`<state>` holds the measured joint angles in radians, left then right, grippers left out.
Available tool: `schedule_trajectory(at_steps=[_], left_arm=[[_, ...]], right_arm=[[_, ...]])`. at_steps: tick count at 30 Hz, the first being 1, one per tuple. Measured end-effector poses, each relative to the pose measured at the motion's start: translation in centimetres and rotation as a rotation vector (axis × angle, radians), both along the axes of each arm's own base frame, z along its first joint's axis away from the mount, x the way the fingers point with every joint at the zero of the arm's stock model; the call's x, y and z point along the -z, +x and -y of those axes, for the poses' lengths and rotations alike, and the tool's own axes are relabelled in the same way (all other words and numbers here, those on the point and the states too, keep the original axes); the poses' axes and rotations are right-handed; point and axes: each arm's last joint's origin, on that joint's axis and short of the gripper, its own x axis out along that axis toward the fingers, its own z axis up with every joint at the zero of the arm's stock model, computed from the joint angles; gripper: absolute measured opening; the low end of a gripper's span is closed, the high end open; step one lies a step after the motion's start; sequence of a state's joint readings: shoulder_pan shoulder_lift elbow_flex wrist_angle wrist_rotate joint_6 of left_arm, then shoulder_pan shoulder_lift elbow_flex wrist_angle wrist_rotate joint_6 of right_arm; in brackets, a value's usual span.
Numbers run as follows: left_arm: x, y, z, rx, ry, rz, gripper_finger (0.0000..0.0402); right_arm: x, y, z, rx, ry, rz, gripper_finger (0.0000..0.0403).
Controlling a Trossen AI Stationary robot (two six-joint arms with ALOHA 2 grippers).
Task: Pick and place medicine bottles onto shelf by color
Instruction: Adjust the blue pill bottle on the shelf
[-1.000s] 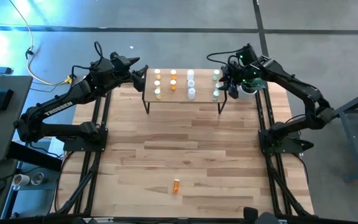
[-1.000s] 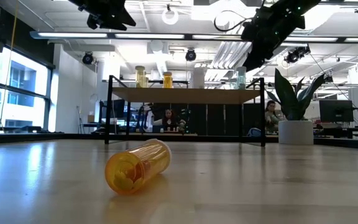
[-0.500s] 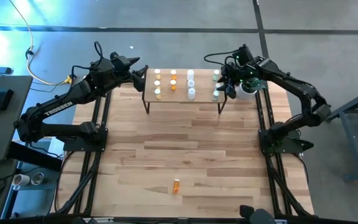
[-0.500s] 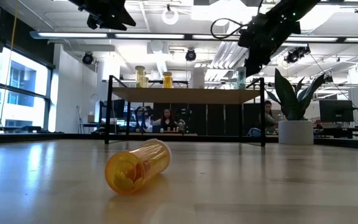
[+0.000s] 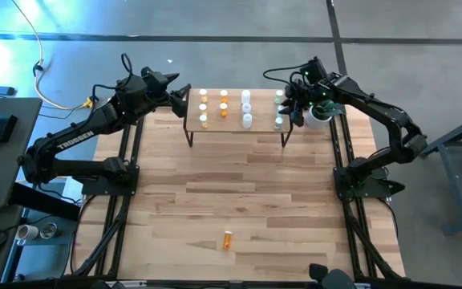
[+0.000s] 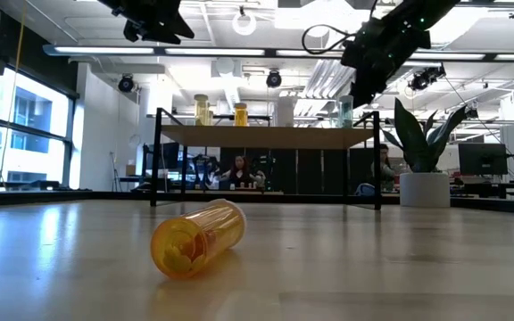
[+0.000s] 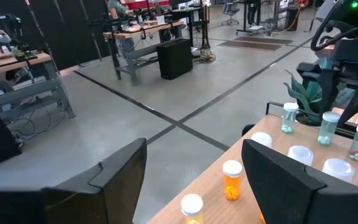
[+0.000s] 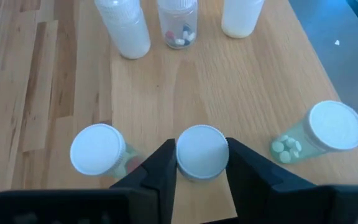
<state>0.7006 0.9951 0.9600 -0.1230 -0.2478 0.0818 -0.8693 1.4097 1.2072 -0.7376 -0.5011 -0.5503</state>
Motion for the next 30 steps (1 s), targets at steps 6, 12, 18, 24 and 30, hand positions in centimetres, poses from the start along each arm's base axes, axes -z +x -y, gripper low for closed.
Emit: schedule_trajectory(at_steps=[6, 12, 18, 24, 30], left_arm=[[0.00, 0.00, 0.00, 0.000, 0.000, 0.000, 0.0255], [0.00, 0.00, 0.00, 0.000, 0.000, 0.000, 0.0255], [0.00, -0.01, -0.01, 0.000, 0.000, 0.000, 0.0255], [0.00, -0.01, 0.00, 0.000, 0.000, 0.000, 0.0255], [0.00, 0.00, -0.01, 0.000, 0.000, 0.000, 0.0255]], right_arm=[[-0.10, 0.08, 0.12, 0.004, -0.018, 0.008, 0.0107], [-0.16, 0.15, 0.21, 0.018, -0.042, 0.001, 0.0113], [-0.30, 0.85, -0.21, -0.010, -0.060, 0.018, 0.0113], [-0.21, 0.91, -0.26, 0.023, -0.092, -0.025, 0.0113], [-0.15, 0.86, -0.30, 0.022, -0.085, -0.031, 0.0113]])
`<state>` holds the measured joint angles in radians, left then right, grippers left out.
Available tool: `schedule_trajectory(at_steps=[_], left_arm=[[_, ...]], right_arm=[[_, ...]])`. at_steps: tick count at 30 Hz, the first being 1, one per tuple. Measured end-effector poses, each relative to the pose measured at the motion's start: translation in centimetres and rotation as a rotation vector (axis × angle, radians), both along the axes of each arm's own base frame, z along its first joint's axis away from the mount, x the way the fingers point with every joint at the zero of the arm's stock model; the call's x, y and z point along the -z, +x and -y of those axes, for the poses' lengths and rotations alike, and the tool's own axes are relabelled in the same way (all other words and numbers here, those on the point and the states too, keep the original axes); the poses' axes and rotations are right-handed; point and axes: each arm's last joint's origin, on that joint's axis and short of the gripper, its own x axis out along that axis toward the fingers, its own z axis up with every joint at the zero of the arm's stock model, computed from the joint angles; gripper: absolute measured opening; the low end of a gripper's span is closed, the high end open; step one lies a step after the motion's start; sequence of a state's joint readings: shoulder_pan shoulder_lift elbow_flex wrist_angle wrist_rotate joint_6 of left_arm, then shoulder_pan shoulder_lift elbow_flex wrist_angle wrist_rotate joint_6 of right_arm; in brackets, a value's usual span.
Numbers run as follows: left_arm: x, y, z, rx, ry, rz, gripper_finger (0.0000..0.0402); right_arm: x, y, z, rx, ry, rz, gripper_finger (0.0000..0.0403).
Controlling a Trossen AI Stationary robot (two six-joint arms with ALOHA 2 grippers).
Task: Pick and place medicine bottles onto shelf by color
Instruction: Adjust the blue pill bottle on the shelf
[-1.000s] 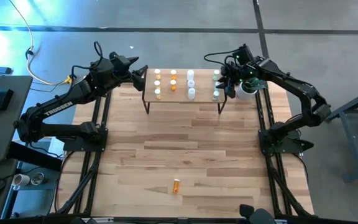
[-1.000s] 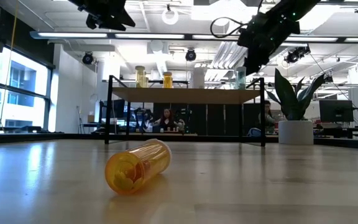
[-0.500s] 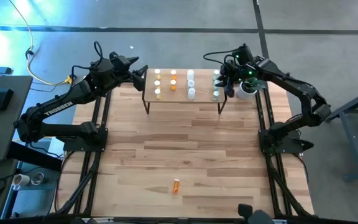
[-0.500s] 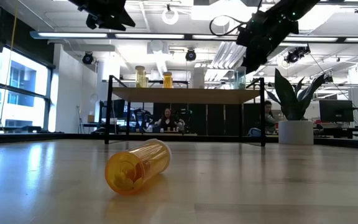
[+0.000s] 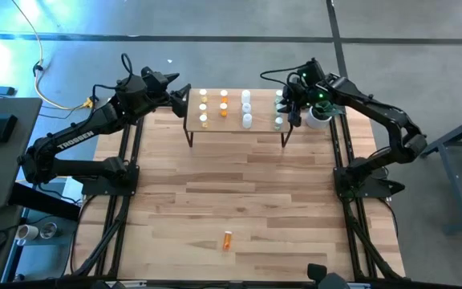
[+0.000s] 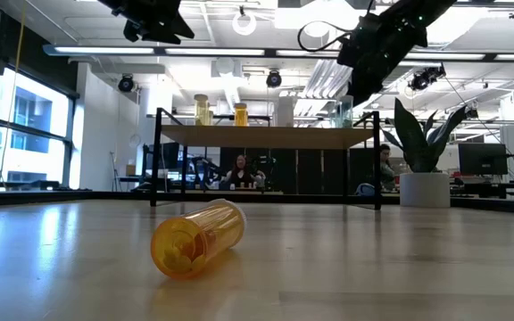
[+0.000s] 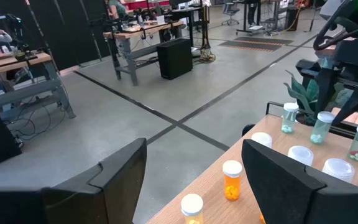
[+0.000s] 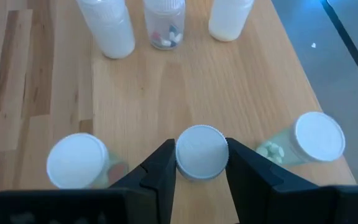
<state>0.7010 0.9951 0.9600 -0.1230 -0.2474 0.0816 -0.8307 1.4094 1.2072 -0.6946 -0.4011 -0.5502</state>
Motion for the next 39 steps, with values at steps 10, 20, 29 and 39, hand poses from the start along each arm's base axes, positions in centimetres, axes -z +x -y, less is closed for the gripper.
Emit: schedule_trajectory(at_steps=[10, 20, 29, 39], left_arm=[[0.01, 0.00, 0.00, 0.000, 0.000, 0.000, 0.0255], [0.00, 0.00, 0.00, 0.000, 0.000, 0.000, 0.0255], [0.01, 0.01, 0.00, 0.001, 0.000, 0.000, 0.0255], [0.00, 0.01, 0.01, 0.001, -0.002, 0.002, 0.0255]], right_arm=[[0.03, -0.11, -0.04, 0.028, 0.007, -0.018, 0.0113], [0.02, -0.11, -0.02, 0.030, 0.004, -0.019, 0.0113], [-0.02, -0.04, 0.08, 0.035, -0.009, -0.015, 0.0128], [0.00, -0.02, 0.10, 0.035, -0.009, -0.015, 0.0152]])
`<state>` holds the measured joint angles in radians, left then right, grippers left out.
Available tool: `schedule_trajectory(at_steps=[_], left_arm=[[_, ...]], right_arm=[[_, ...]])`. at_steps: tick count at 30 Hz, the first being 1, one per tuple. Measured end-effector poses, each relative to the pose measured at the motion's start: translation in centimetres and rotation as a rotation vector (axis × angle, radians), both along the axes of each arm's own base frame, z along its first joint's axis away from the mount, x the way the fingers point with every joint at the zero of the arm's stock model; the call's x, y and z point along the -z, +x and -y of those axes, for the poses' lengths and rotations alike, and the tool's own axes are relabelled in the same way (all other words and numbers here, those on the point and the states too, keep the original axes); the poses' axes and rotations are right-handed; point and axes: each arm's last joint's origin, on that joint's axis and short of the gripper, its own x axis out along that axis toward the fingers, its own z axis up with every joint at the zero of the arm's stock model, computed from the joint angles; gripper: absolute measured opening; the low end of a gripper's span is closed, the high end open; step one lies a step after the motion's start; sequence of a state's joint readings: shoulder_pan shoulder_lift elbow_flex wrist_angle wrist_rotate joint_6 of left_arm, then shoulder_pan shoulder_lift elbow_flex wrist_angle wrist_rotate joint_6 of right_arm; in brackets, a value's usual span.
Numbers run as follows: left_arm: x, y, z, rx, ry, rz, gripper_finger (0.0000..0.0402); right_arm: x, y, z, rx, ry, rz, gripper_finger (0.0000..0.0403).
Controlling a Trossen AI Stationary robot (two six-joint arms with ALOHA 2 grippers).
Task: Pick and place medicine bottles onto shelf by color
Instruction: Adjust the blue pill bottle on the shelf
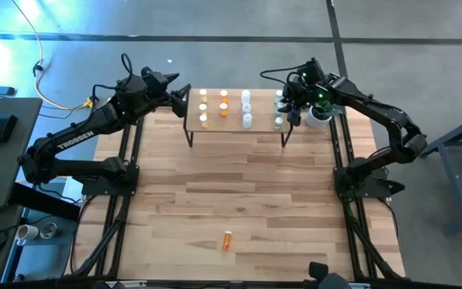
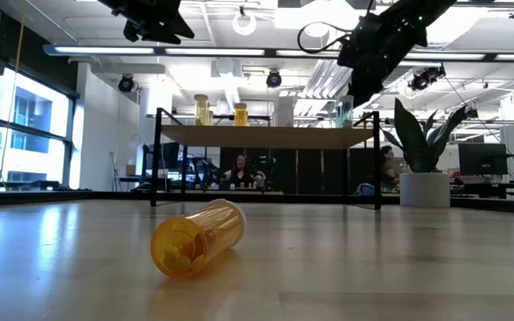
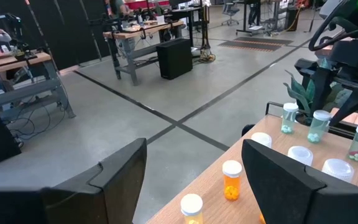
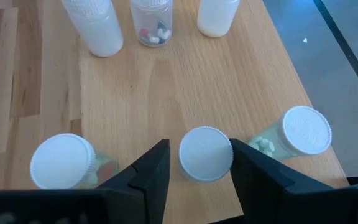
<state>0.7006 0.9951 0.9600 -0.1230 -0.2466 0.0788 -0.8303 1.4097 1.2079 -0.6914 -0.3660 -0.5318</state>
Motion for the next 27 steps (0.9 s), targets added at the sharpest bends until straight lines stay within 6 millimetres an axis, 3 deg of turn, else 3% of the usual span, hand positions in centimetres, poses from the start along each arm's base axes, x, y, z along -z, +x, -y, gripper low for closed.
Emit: schedule_trajectory(at_steps=[27], left_arm=[[0.00, 0.00, 0.00, 0.000, 0.001, -0.002, 0.0255]], right_arm=[[-0.34, 0.13, 0.18, 0.030, -0.011, 0.029, 0.0154]])
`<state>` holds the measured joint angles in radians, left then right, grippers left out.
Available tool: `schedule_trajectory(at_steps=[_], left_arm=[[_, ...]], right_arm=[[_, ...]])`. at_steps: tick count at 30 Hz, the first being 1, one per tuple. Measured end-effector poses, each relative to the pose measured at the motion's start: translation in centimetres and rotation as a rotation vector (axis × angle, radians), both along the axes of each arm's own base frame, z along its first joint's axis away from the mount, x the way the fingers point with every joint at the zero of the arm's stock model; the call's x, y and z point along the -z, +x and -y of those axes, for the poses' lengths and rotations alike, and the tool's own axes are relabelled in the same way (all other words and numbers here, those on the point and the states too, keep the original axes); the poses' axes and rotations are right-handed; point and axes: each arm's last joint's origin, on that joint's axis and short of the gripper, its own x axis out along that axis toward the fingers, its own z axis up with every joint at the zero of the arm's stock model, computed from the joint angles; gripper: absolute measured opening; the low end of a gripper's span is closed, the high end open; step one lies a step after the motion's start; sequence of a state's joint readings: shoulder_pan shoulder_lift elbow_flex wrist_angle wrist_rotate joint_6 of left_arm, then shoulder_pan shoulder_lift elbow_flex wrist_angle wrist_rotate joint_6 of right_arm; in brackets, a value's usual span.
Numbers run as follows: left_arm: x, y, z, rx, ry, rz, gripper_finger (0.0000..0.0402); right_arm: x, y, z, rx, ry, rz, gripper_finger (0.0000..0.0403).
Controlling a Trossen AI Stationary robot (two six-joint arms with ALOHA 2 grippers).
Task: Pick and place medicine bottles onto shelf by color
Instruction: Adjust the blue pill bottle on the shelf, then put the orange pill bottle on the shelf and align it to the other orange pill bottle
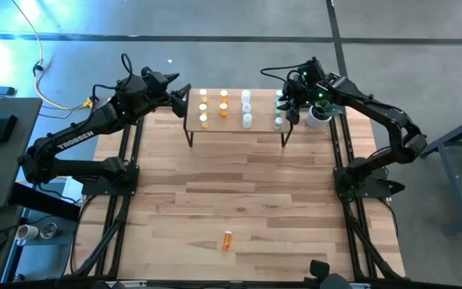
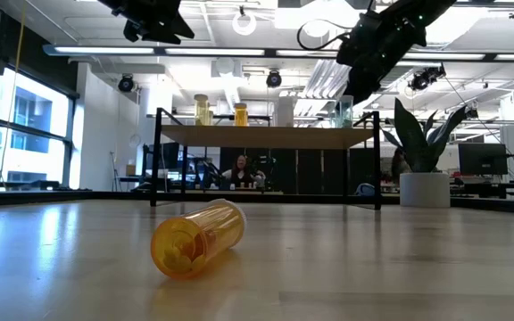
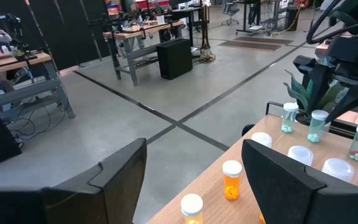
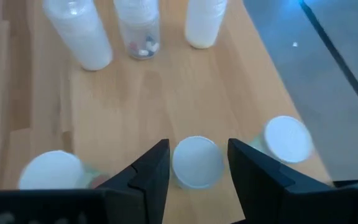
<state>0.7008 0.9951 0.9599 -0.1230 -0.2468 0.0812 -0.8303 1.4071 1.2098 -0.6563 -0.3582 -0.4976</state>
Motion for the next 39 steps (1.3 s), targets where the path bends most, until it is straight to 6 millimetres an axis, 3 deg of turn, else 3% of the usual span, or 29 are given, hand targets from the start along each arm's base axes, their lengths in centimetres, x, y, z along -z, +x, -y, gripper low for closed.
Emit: schedule_trajectory(at_steps=[10, 23, 31, 39], left_arm=[[0.0, 0.0, 0.0, 0.000, -0.001, 0.002, 0.0255], [0.0, 0.0, 0.0, -0.005, -0.023, 0.031, 0.0255], [0.5, 0.1, 0.2, 0.049, -0.124, 0.070, 0.0255], [1.2, 0.9, 1.8, 0.193, -0.199, 0.008, 0.0255]], right_arm=[[-0.8, 0.0, 0.1, 0.030, -0.041, 0.048, 0.0154], [-3.1, -1.0, -1.4, 0.110, -0.004, 0.154, 0.0154], [-5.2, -0.6, -4.6, 0.099, 0.051, 0.261, 0.0154], [-5.7, 1.9, -9.0, 0.046, 0.242, 0.317, 0.0154]])
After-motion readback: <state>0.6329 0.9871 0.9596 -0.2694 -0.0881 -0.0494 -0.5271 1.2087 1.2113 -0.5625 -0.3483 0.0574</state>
